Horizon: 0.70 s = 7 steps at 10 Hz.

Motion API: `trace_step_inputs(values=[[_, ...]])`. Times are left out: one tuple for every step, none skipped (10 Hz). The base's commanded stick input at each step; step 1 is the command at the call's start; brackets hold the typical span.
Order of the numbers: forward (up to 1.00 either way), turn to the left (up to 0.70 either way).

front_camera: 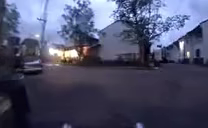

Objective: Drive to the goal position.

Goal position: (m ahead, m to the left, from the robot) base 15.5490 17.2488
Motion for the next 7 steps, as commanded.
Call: trace_step_inputs(values=[[0.00, 0.70], [0.00, 0.70], [0.00, 0.70], [0.00, 0.70], [0.00, 0.70], [0.00, 0.70], [0.00, 0.70]])
